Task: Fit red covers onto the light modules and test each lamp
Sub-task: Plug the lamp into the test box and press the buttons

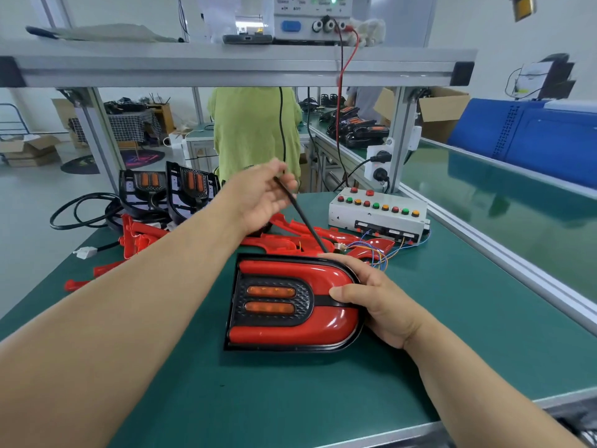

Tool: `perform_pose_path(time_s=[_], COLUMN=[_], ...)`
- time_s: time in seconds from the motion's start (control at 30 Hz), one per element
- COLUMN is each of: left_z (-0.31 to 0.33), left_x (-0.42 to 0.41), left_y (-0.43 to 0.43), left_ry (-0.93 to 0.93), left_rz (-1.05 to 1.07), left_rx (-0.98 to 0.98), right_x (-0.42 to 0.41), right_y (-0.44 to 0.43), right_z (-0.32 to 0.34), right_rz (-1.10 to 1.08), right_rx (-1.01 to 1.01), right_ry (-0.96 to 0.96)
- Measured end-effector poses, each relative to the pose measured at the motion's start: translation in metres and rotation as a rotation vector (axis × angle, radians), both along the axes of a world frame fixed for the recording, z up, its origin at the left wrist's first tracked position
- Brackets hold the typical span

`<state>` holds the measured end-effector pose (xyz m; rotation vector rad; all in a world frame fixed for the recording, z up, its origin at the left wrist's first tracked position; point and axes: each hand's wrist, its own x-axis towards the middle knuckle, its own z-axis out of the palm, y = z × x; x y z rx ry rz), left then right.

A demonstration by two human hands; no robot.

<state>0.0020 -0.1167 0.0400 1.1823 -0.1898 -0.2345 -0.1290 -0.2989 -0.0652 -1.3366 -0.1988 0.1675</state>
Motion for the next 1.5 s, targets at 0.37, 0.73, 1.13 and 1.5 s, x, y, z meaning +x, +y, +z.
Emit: perform_pose_path(time_s=[0.37, 0.73, 1.13, 1.5], left_z=[-0.003, -0.055, -0.037, -0.04], left_x=[0.033, 0.033, -0.011, -0.031], left_y=[0.082, 0.135, 0.12, 0.089], left_ry=[0.046, 0.182, -0.262, -0.516], left_rz=[0.425, 0.647, 0.541, -0.051], left_rx=[-0.052, 0.024, -0.026, 0.559], right_x=[0.004, 0.002, -0.003, 0.008], right_y=[0.0, -0.006, -0.005, 0.009], right_z=[0.002, 0.007, 0.016, 0.064], right_rz=[-0.103, -0.262, -0.325, -0.435], right_rx=[0.002, -0.062, -0.502, -1.244], right_ry=[0.076, 0.105, 0.06, -0.318])
